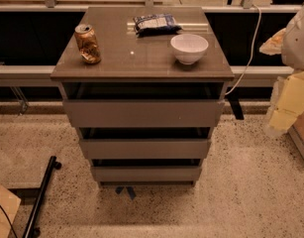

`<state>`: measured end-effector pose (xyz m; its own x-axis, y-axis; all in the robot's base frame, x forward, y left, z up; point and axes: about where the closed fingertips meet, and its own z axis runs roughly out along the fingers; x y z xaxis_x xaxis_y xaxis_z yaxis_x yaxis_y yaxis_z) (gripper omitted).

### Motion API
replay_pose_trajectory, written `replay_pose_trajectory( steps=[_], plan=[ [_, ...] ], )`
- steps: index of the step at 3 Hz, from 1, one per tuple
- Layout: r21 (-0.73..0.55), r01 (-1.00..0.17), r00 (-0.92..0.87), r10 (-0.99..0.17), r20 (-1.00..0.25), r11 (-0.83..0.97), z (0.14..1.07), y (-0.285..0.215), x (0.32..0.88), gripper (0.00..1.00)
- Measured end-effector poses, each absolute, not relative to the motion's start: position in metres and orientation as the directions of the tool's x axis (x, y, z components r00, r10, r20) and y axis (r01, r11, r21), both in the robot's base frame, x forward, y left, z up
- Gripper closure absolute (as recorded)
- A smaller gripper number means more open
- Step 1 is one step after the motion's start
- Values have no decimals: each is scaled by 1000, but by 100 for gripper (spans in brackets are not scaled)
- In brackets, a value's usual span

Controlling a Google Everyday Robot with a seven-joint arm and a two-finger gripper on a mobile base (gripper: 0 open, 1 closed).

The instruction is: Open bottom drawer

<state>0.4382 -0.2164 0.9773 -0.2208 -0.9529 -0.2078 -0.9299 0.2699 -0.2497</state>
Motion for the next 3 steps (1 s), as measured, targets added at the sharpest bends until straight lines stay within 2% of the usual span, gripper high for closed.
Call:
replay_pose_trajectory(
  steps=[2, 3],
  plan=[
    [-248, -922, -241, -942, -234, 298, 963, -221, 449, 0],
    [-237, -906, -279, -916, -287, 350, 947, -220, 449, 0]
  ],
)
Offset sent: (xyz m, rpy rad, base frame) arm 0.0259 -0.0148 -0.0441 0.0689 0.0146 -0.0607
